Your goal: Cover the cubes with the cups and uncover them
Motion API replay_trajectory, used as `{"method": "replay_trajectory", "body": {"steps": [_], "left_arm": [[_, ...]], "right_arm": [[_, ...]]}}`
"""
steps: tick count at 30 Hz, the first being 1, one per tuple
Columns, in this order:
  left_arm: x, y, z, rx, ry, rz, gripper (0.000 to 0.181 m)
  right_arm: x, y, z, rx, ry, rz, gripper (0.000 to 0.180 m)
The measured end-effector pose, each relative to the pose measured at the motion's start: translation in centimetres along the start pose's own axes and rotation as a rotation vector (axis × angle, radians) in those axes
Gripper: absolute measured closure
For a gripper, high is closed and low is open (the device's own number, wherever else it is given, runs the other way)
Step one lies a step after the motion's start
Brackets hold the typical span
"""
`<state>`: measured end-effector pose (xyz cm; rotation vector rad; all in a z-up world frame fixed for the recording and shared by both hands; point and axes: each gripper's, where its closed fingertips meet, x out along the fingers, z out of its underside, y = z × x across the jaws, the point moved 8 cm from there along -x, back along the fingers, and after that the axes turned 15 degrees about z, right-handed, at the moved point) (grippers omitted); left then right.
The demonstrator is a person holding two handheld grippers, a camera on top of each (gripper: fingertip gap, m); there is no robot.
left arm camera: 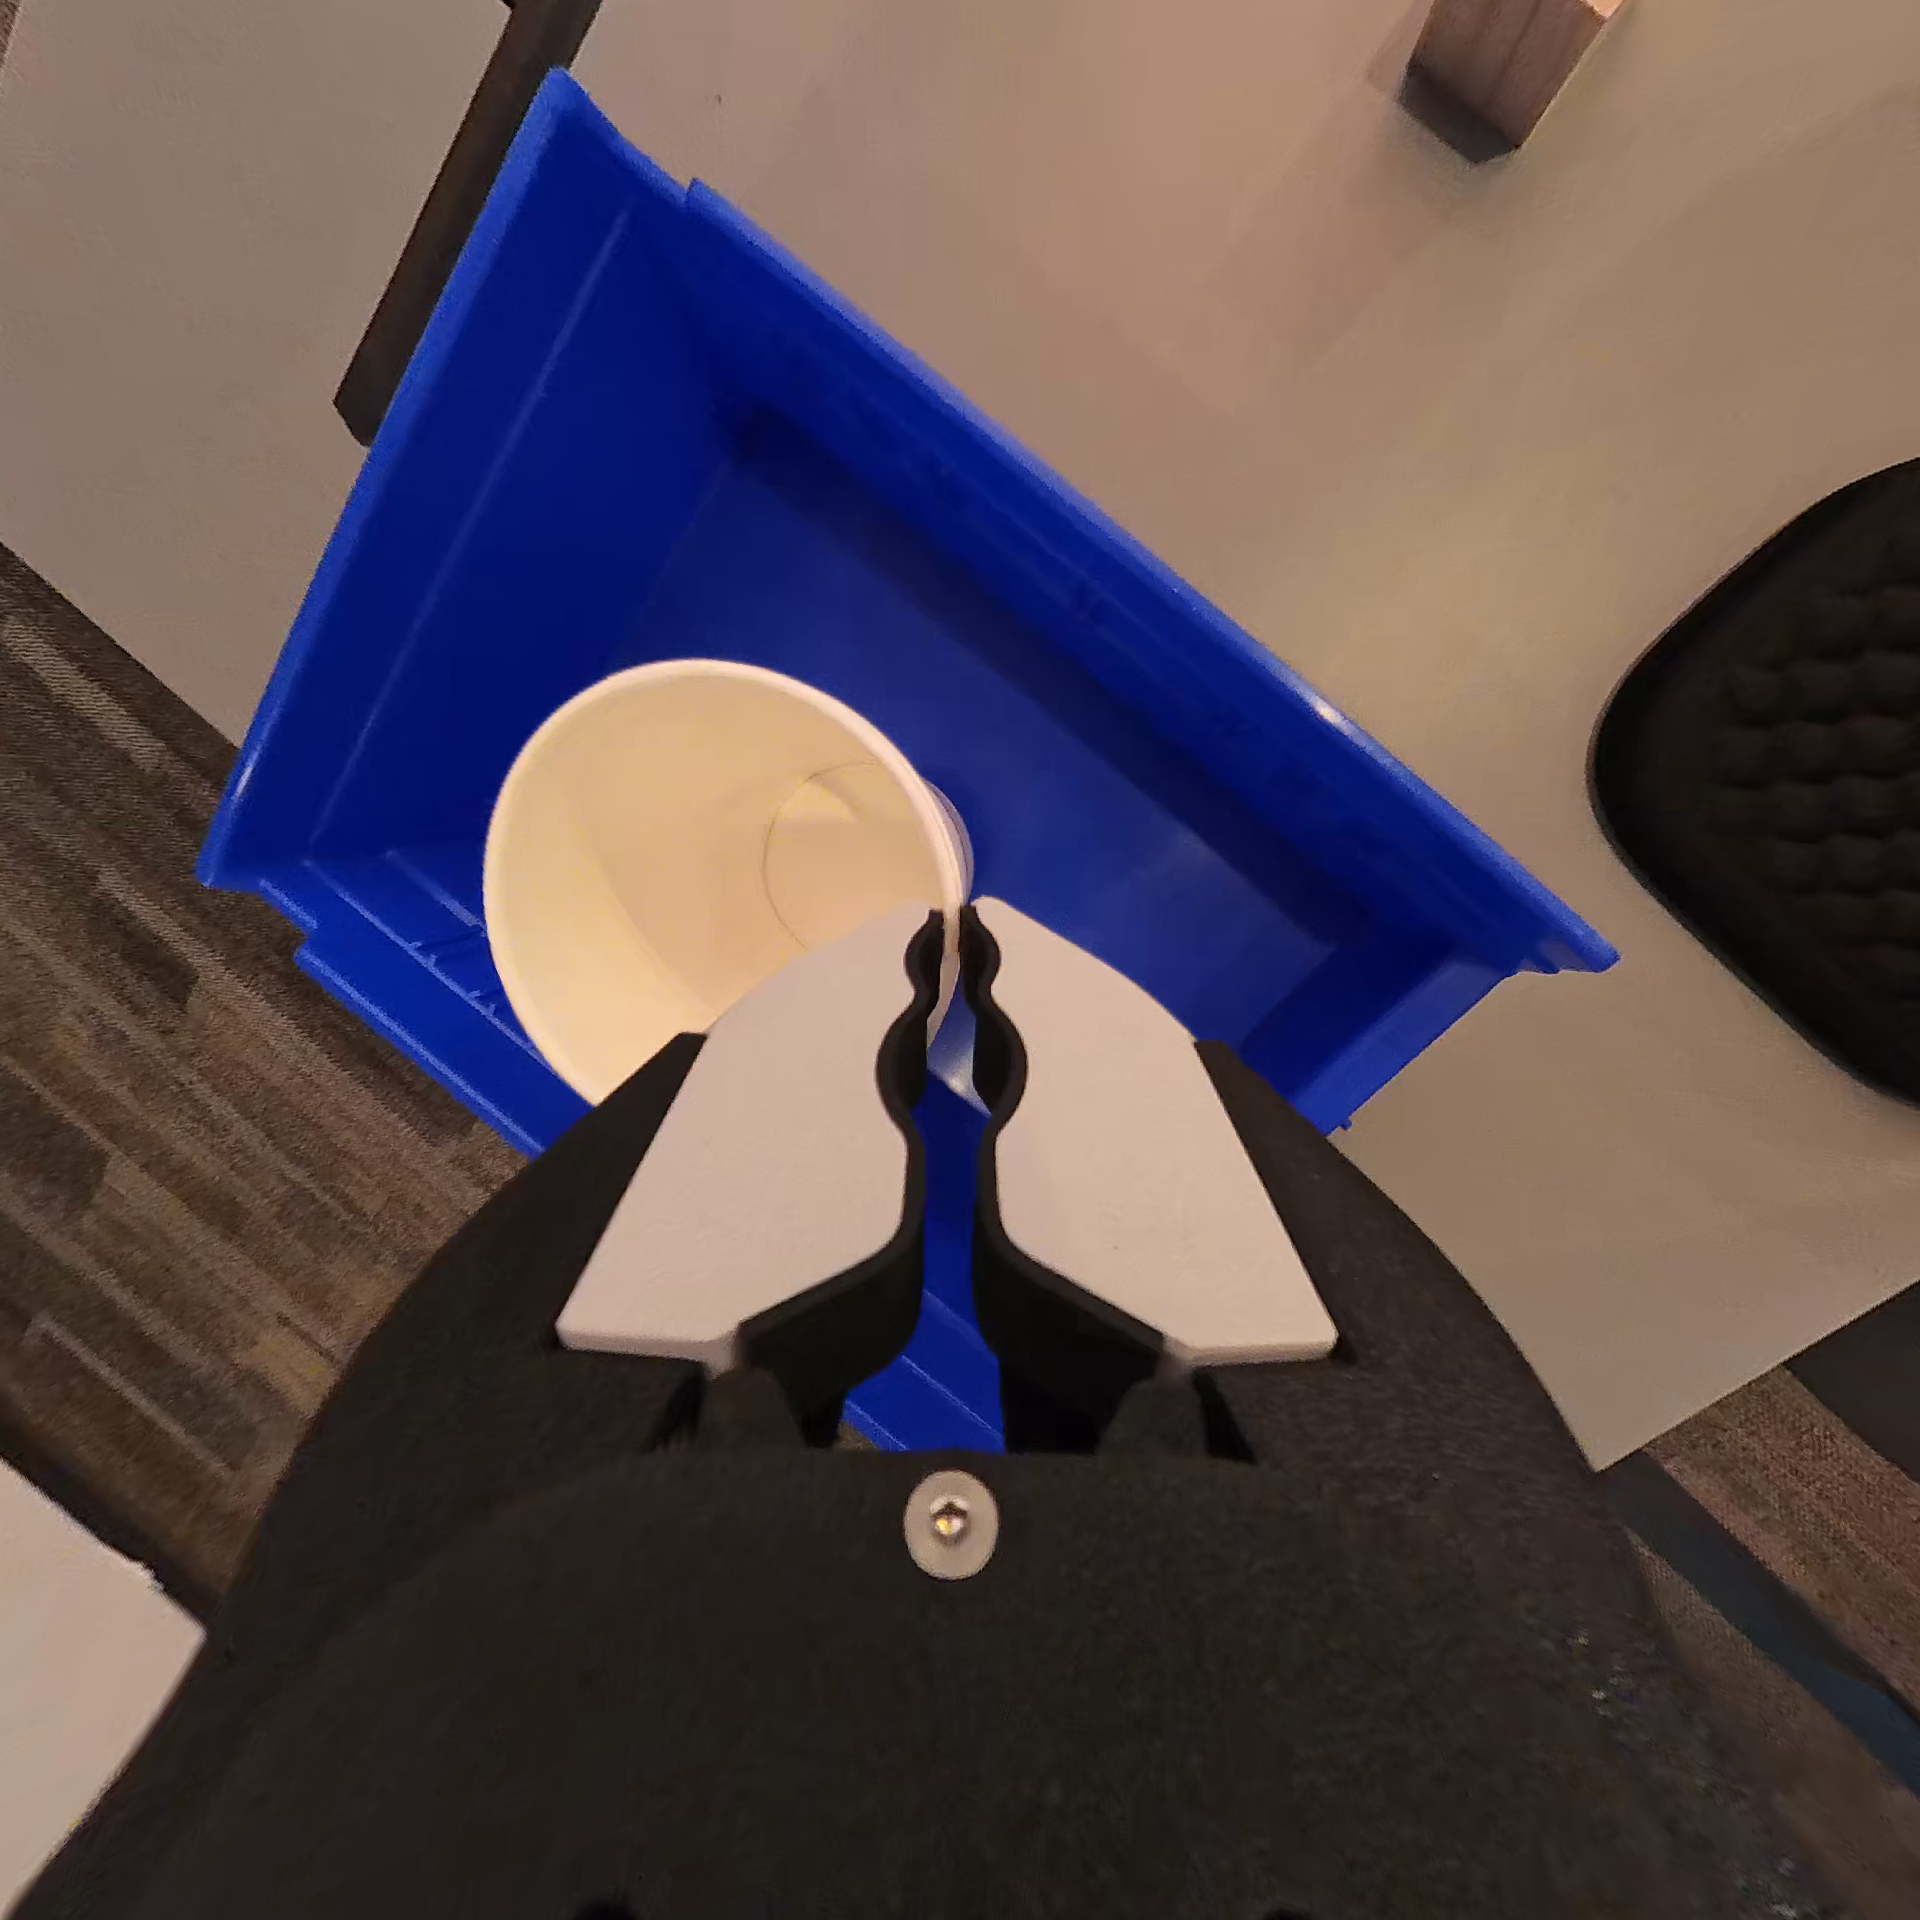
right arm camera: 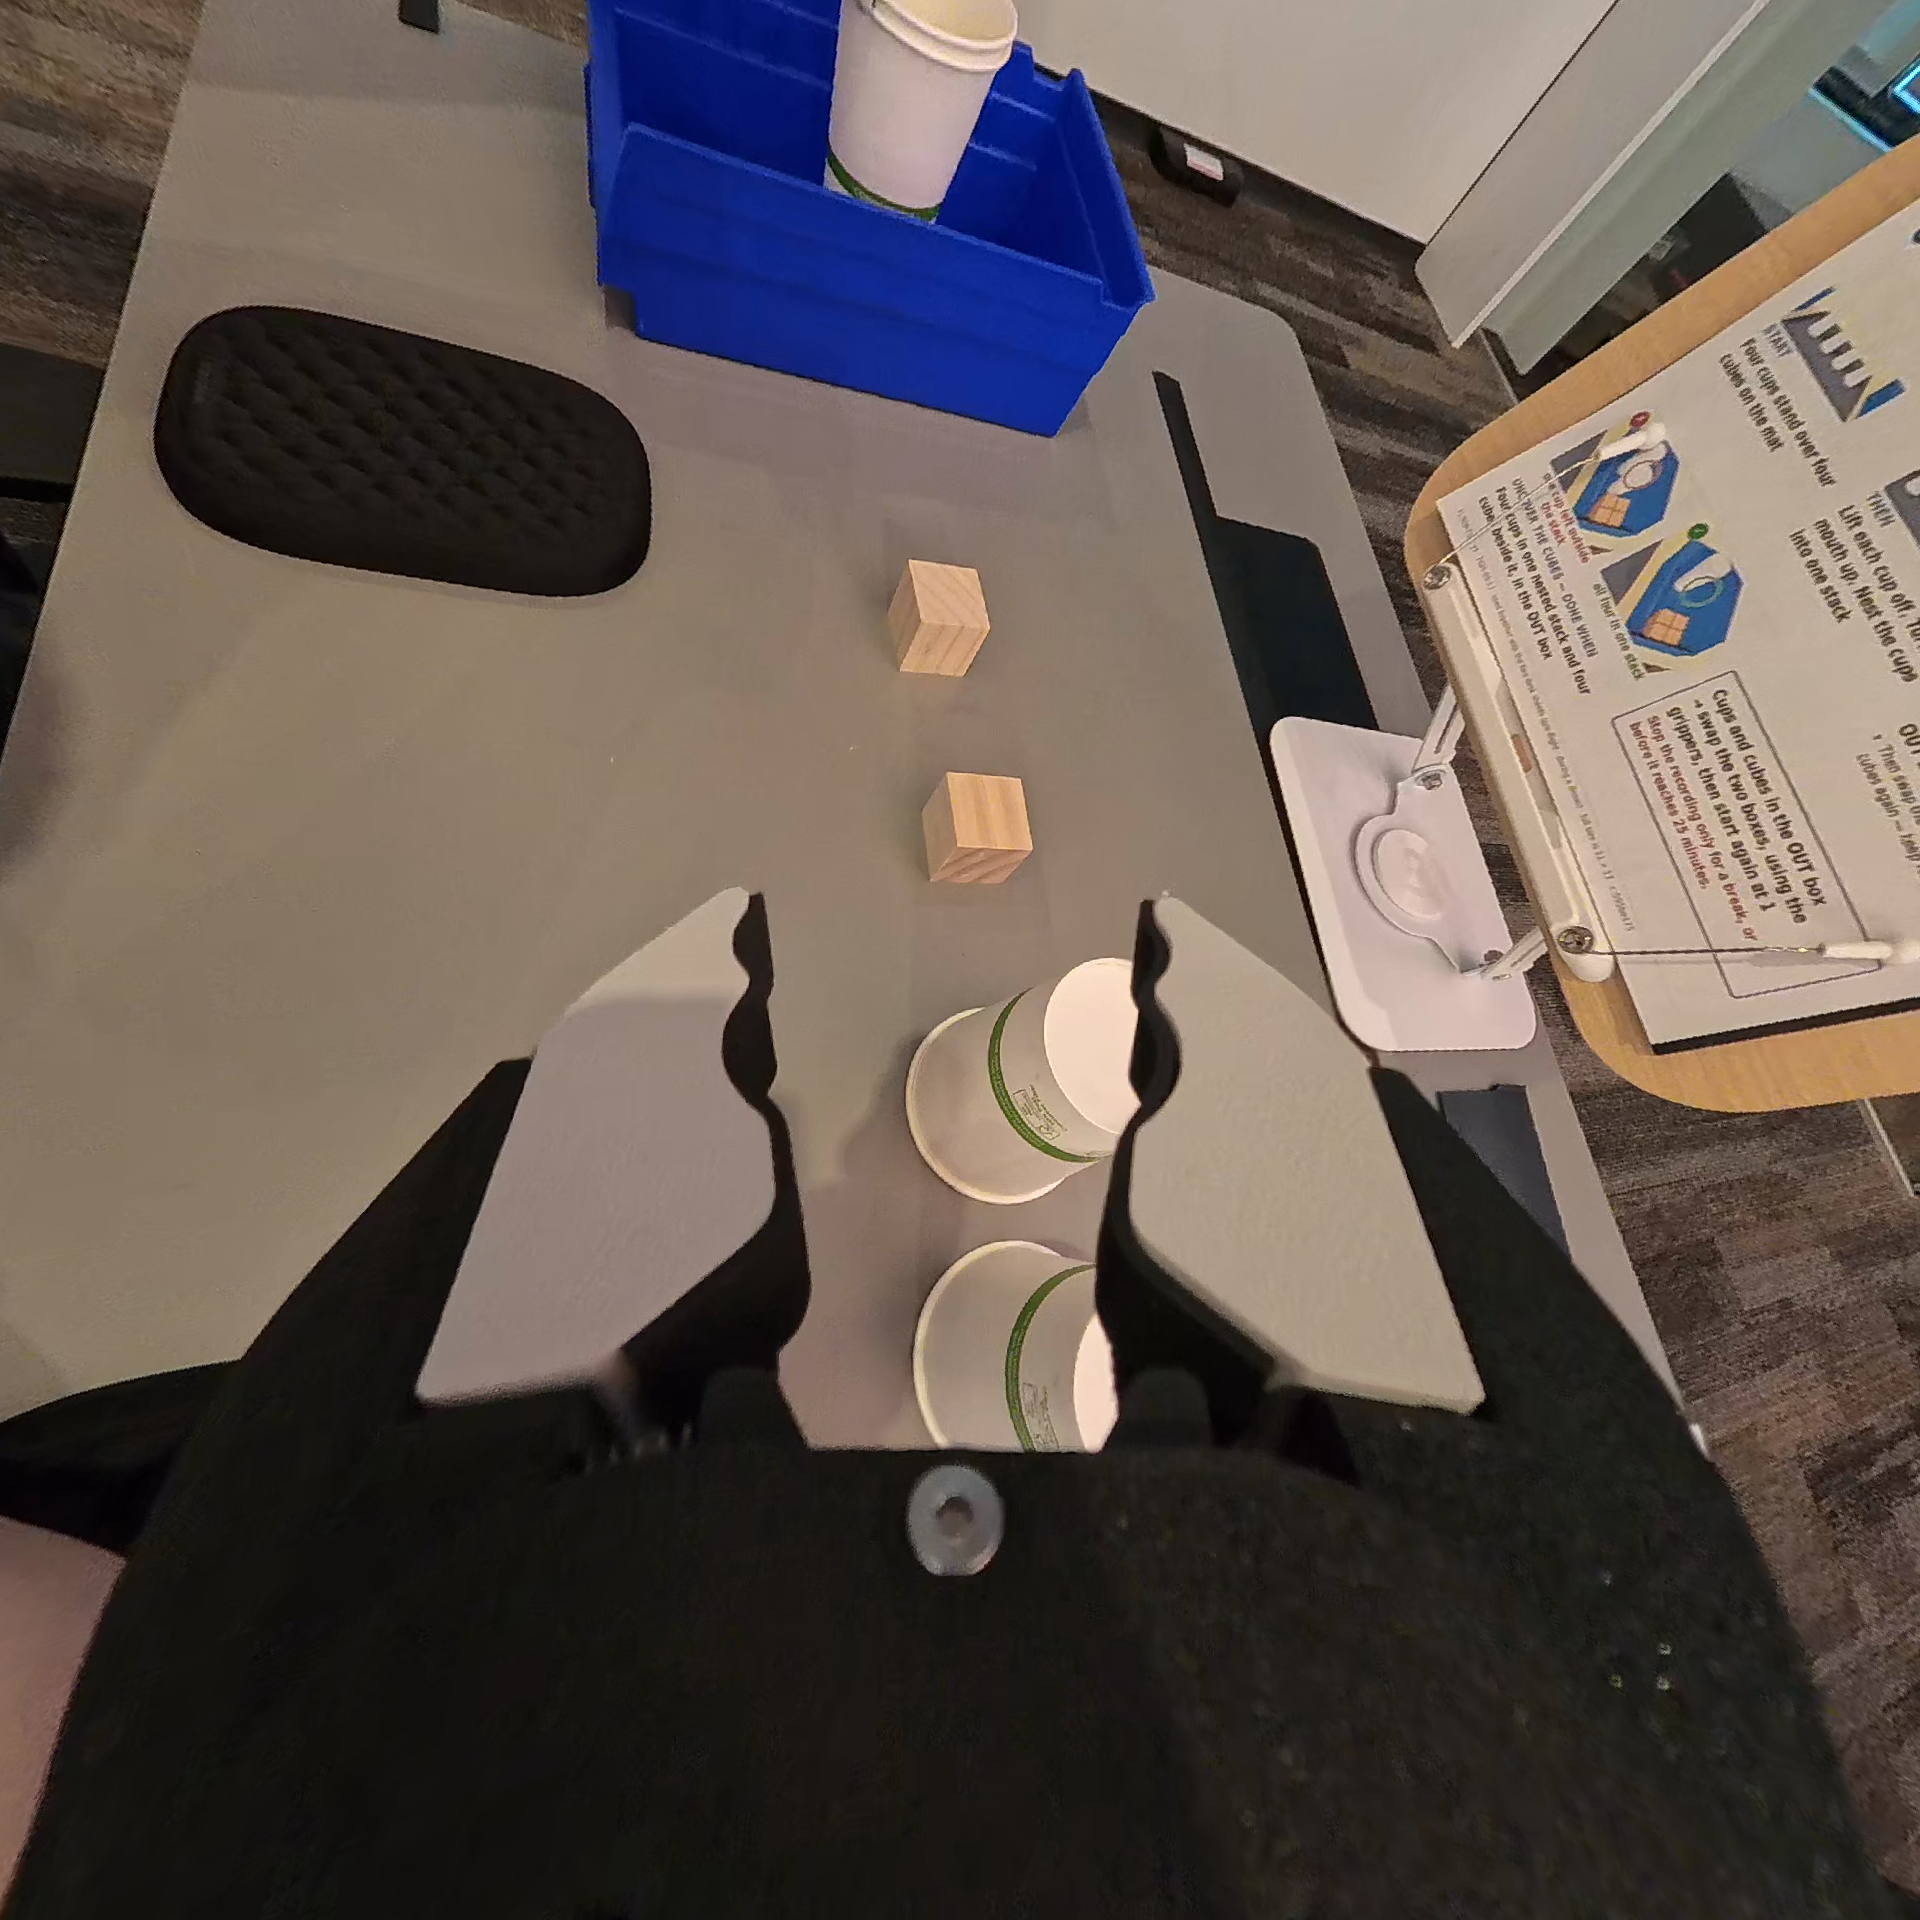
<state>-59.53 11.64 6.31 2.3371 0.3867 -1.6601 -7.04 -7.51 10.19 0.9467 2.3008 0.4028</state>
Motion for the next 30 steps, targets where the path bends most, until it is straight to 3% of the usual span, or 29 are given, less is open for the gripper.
{"method": "replay_trajectory", "body": {"steps": [7, 30], "left_arm": [[0.9, 0.0, 0.0, -0.007, -0.057, -0.039, 0.178], [2.4, 0.6, -1.2, -0.069, 0.139, 0.079, 0.178]], "right_arm": [[0.3, 0.0, 0.3, 0.007, -0.018, -0.011, 0.114], [0.8, -0.2, 1.1, 0.015, -0.066, -0.055, 0.116]]}}
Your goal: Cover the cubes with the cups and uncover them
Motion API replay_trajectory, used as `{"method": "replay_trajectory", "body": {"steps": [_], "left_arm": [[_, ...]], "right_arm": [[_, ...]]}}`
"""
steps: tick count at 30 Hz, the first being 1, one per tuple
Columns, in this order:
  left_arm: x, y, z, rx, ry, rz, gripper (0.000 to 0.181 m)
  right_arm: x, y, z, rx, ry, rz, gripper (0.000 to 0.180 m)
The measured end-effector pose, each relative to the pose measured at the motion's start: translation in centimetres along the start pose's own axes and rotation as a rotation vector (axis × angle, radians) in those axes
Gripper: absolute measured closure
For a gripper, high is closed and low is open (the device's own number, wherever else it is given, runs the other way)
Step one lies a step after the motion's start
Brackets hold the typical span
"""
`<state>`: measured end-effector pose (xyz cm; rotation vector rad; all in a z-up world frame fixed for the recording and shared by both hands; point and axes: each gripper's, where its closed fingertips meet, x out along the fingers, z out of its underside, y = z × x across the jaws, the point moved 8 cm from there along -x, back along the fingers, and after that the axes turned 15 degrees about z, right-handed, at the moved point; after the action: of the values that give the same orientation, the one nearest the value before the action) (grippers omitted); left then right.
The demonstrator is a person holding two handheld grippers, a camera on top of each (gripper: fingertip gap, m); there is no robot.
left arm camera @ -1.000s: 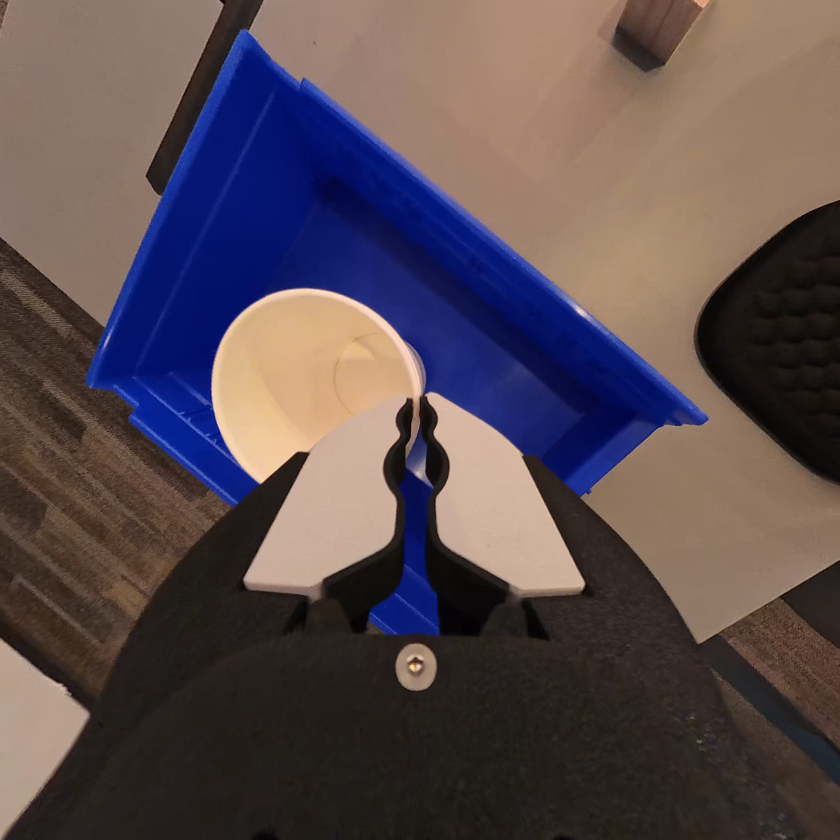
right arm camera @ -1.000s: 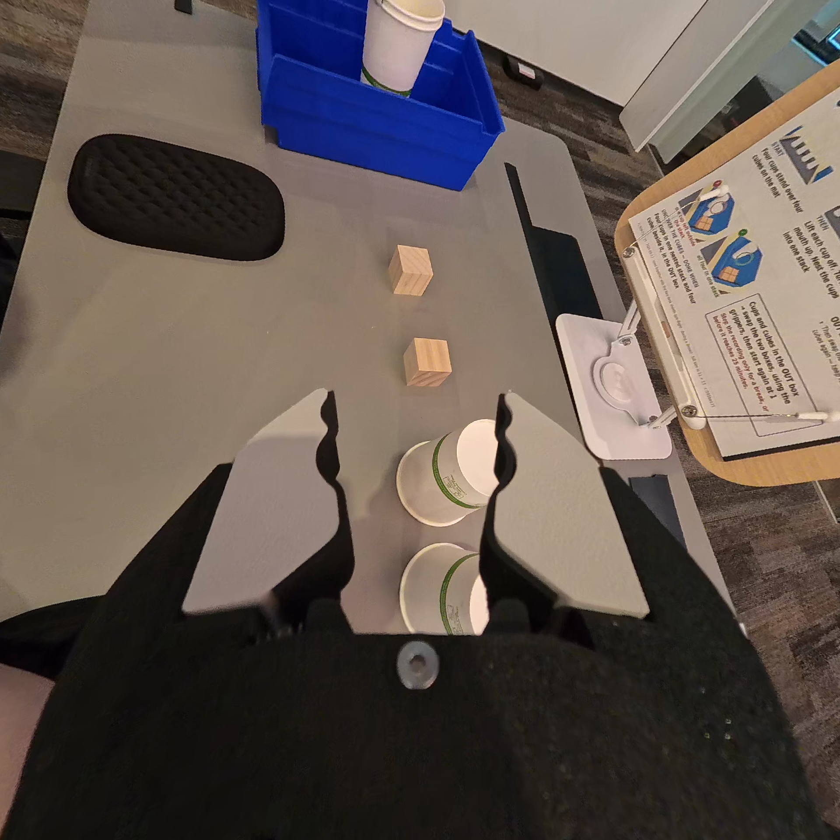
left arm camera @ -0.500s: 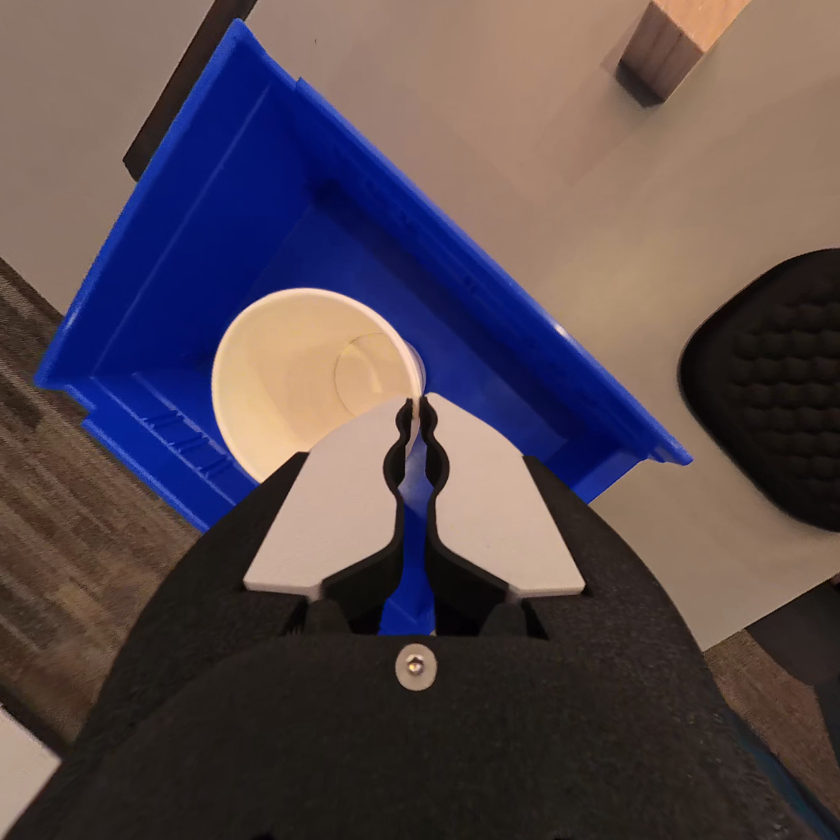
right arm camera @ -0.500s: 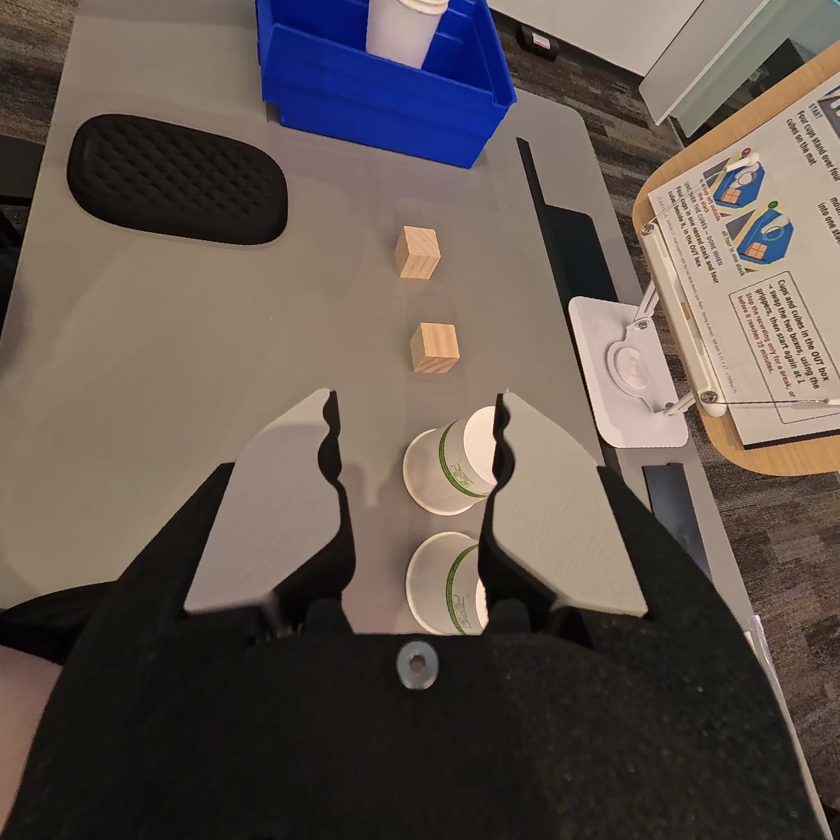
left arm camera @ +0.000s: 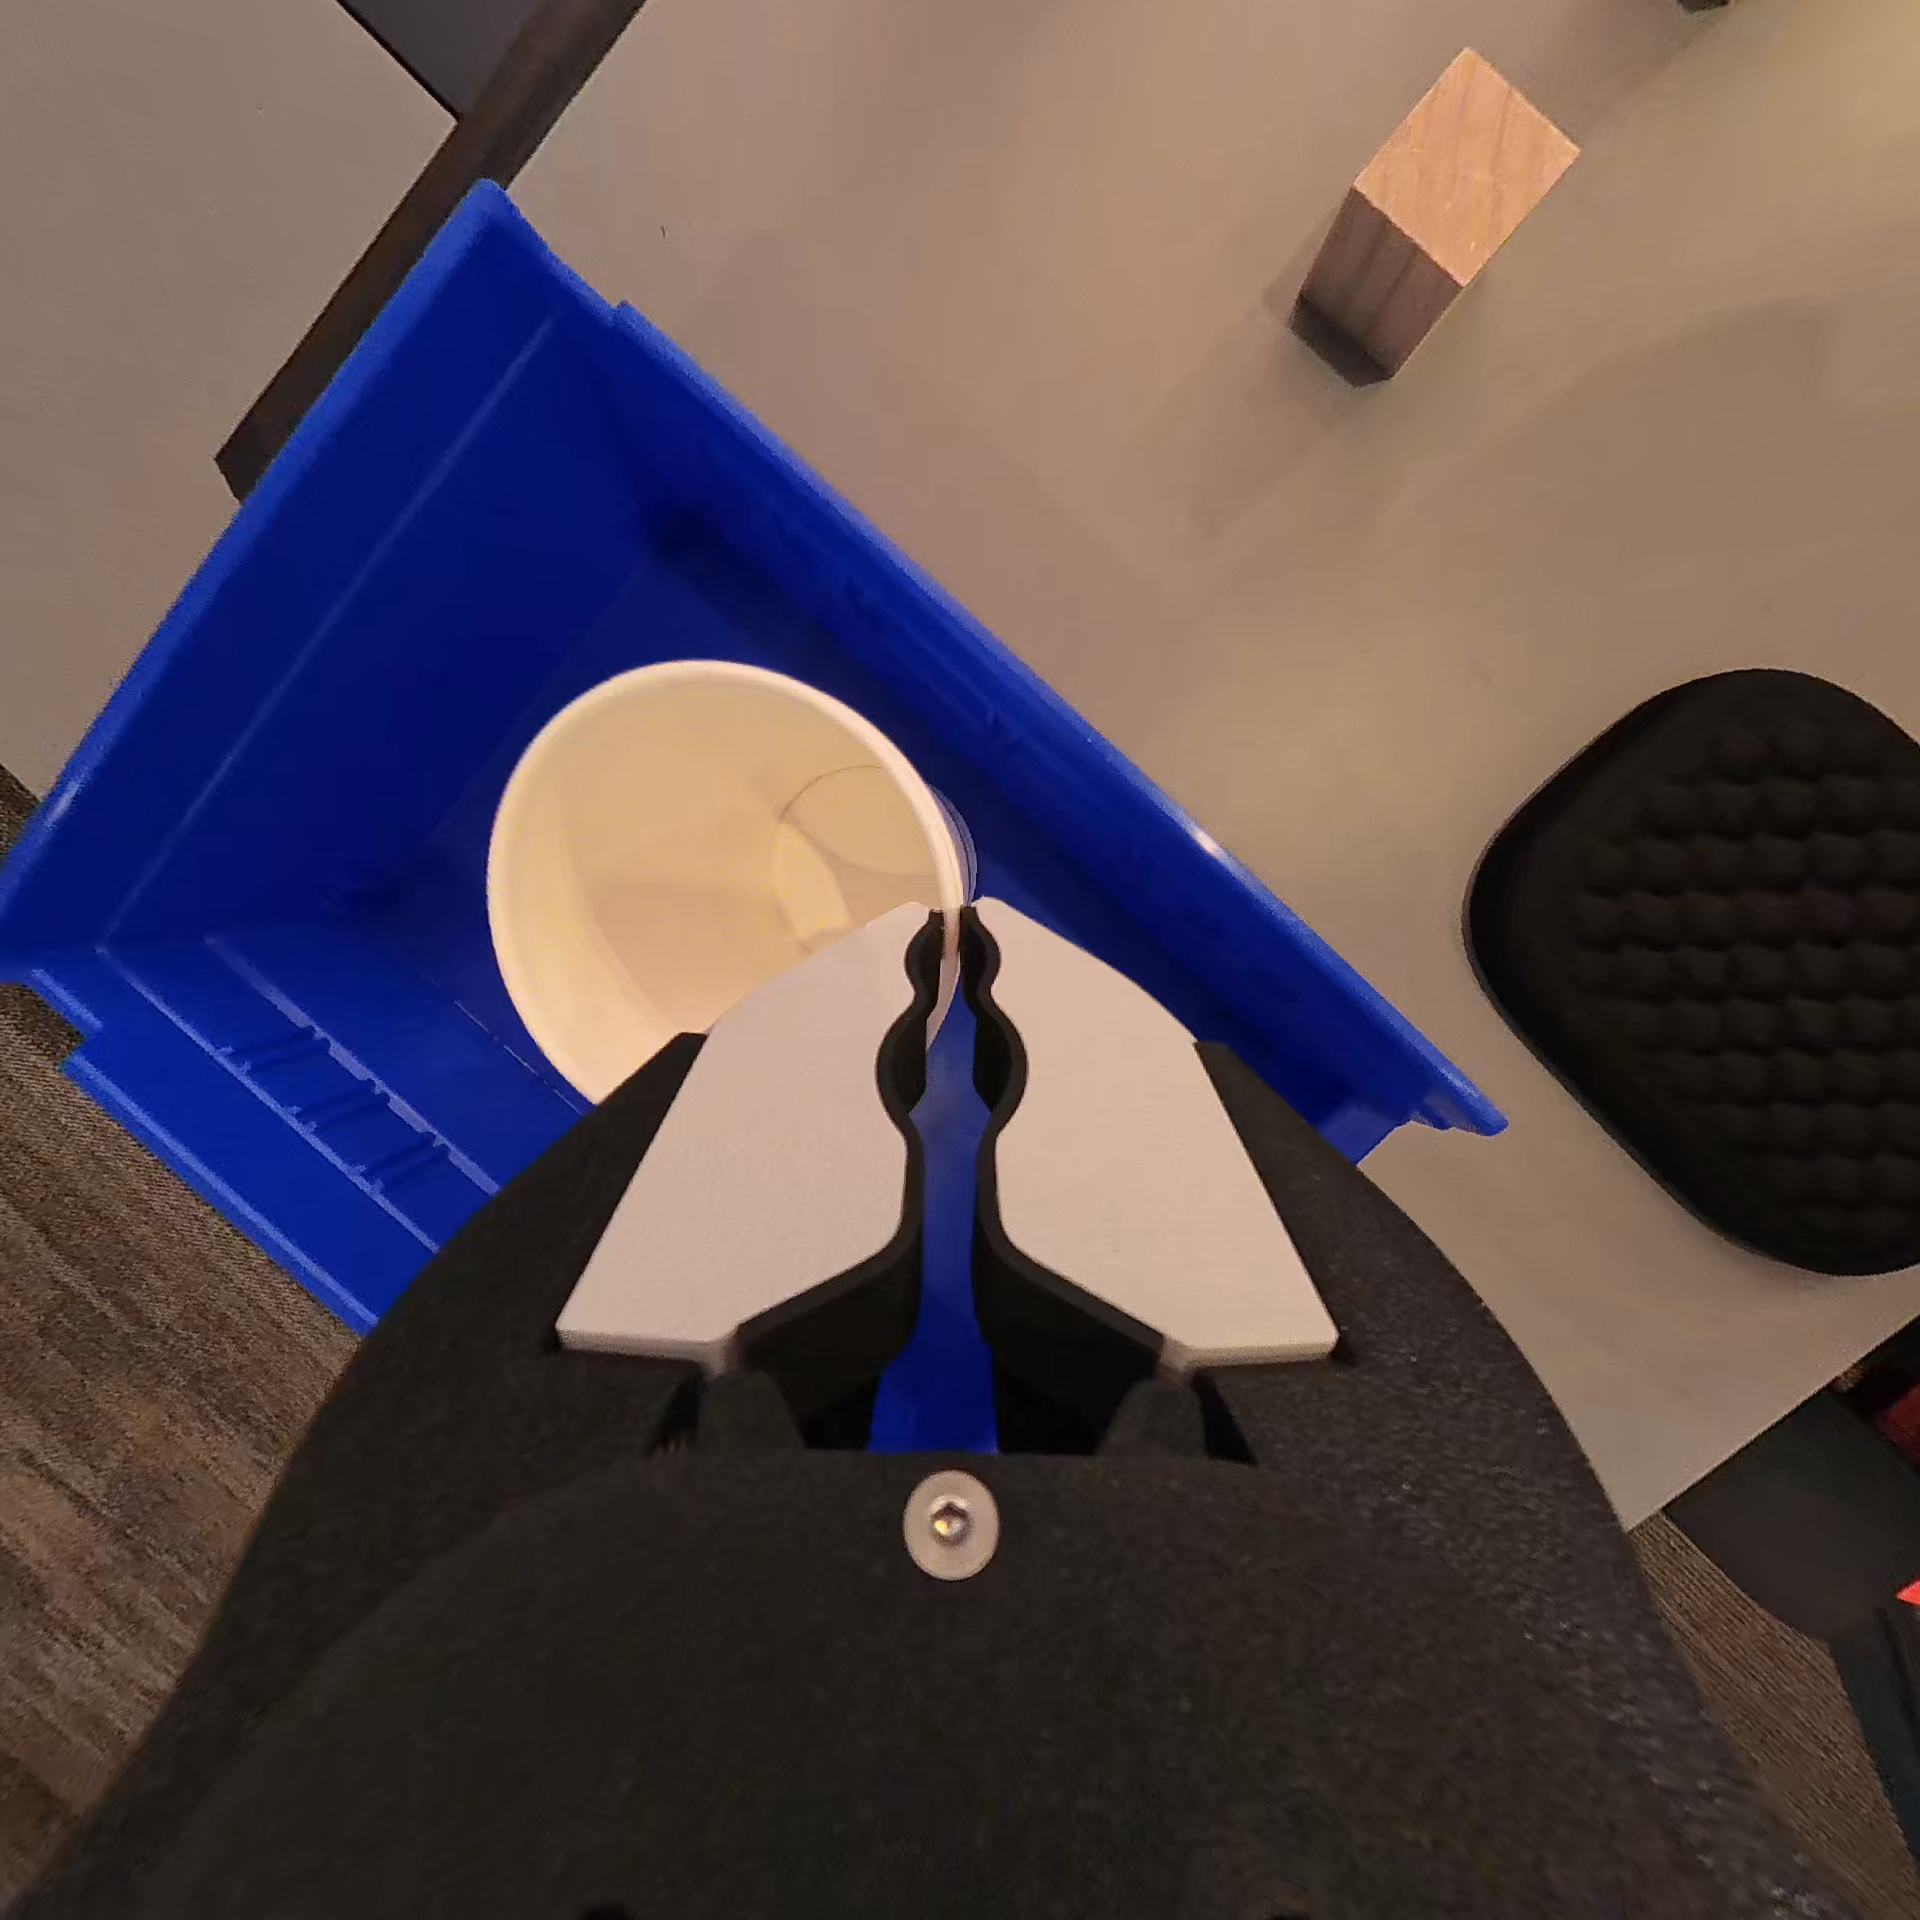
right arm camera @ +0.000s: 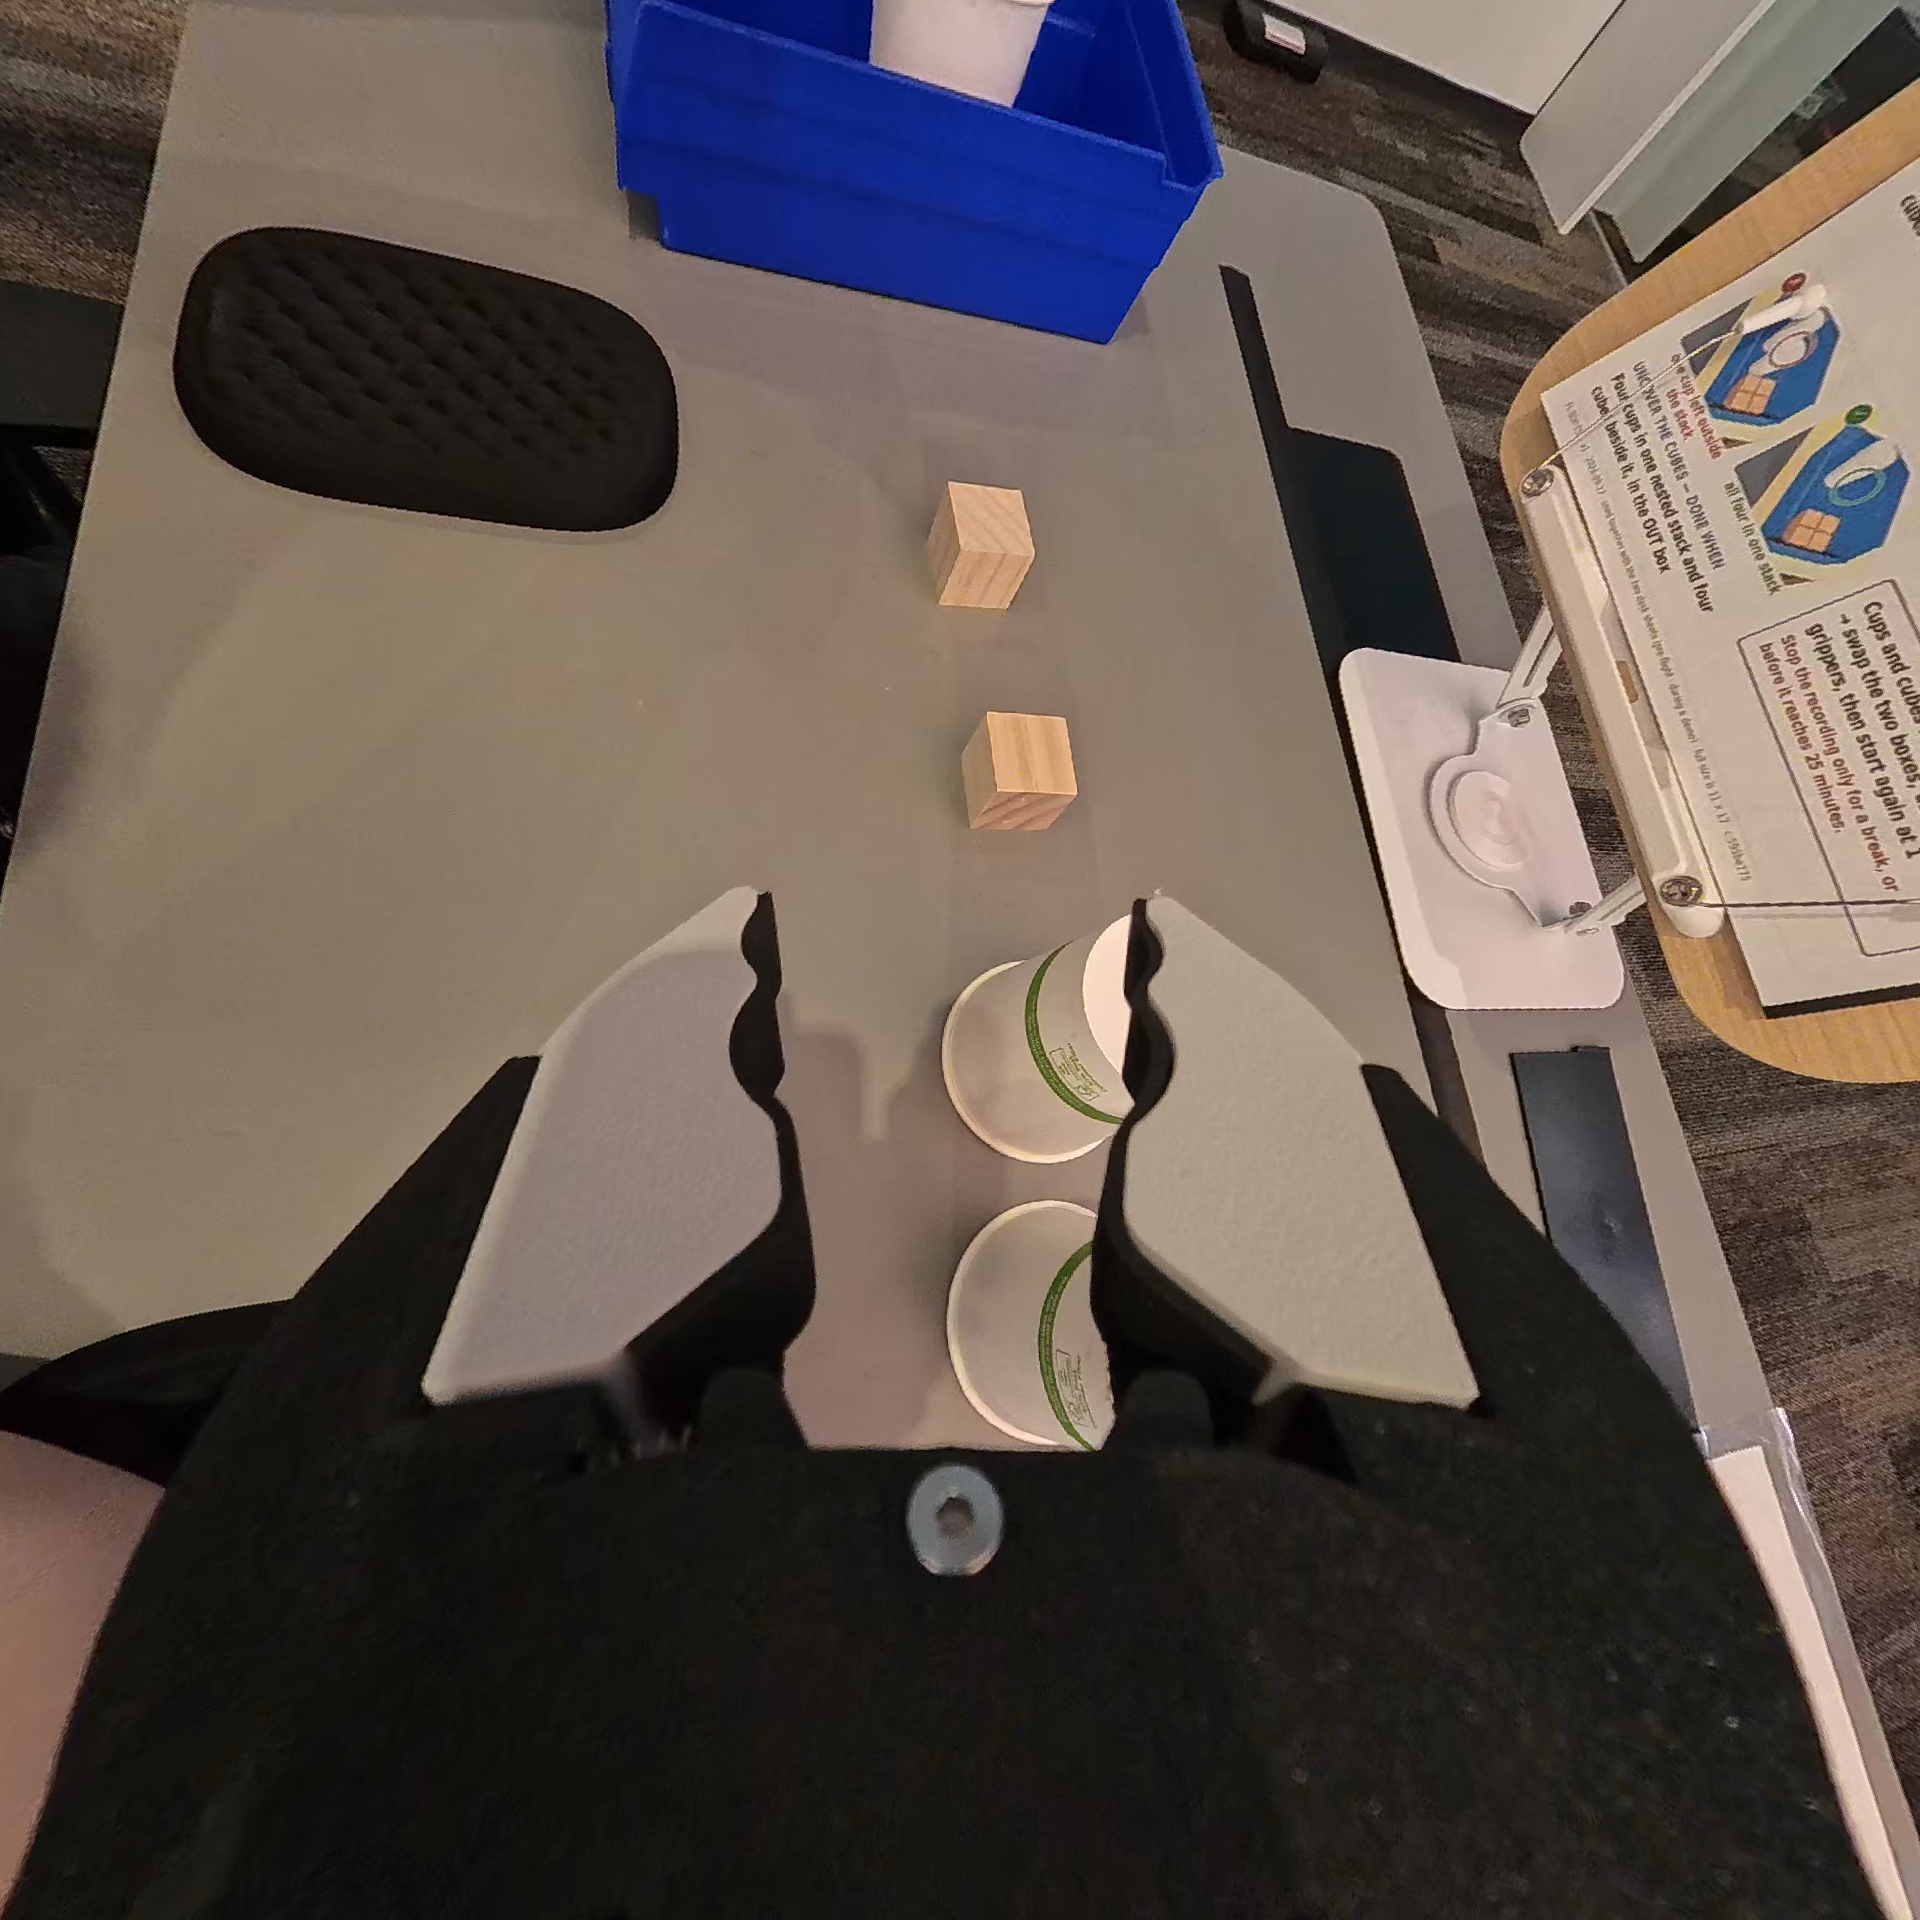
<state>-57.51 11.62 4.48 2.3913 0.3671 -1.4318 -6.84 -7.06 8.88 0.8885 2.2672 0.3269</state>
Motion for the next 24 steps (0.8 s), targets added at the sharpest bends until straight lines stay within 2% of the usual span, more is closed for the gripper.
{"method": "replay_trajectory", "body": {"steps": [15, 24], "left_arm": [[-1.4, 0.9, -1.7, 0.030, 0.088, 0.001, 0.178], [-1.0, 0.6, -0.8, 0.028, -0.072, -0.078, 0.178]], "right_arm": [[0.1, -0.1, 0.2, 0.003, -0.010, -0.022, 0.118], [0.3, -0.1, 0.3, 0.004, -0.020, -0.034, 0.119]]}}
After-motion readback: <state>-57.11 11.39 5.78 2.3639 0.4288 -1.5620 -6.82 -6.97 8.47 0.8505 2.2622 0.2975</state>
